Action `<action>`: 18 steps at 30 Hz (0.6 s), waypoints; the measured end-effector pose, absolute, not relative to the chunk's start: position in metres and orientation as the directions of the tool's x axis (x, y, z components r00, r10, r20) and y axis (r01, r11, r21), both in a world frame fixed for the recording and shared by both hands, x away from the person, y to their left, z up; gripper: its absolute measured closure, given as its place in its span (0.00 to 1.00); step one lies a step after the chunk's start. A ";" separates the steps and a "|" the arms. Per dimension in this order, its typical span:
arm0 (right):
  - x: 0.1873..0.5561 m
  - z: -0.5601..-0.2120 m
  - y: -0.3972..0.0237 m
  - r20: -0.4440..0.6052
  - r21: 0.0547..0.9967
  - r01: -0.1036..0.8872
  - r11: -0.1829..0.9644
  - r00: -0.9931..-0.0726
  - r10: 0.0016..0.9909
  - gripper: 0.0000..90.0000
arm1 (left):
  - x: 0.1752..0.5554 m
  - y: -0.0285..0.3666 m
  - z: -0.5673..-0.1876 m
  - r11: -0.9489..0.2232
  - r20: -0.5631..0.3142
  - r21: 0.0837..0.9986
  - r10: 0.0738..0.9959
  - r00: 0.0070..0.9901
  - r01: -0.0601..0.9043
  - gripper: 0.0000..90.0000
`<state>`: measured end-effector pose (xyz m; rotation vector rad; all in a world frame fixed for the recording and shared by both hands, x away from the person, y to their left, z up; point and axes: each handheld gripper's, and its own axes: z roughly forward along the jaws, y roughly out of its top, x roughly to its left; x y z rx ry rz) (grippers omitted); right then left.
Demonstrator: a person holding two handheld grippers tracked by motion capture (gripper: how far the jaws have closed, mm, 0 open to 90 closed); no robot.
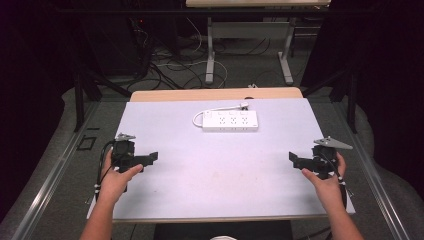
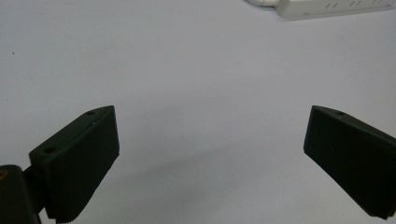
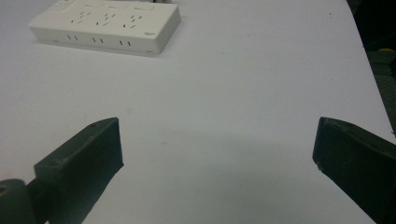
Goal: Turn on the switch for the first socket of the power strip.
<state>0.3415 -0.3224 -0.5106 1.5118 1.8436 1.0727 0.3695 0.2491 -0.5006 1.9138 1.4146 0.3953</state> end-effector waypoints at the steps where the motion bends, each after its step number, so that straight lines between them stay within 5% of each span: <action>1: 0.342 -0.511 -0.322 0.084 0.830 0.554 0.068 -0.246 0.966 0.01 | 0.369 0.248 -0.501 -0.147 -0.162 0.696 0.922 0.353 0.703 0.04; 18: 0.338 -0.519 -0.314 0.067 0.839 0.537 0.085 -0.256 0.964 0.06 | 0.366 0.232 -0.496 -0.151 -0.172 0.717 0.908 0.382 0.681 0.09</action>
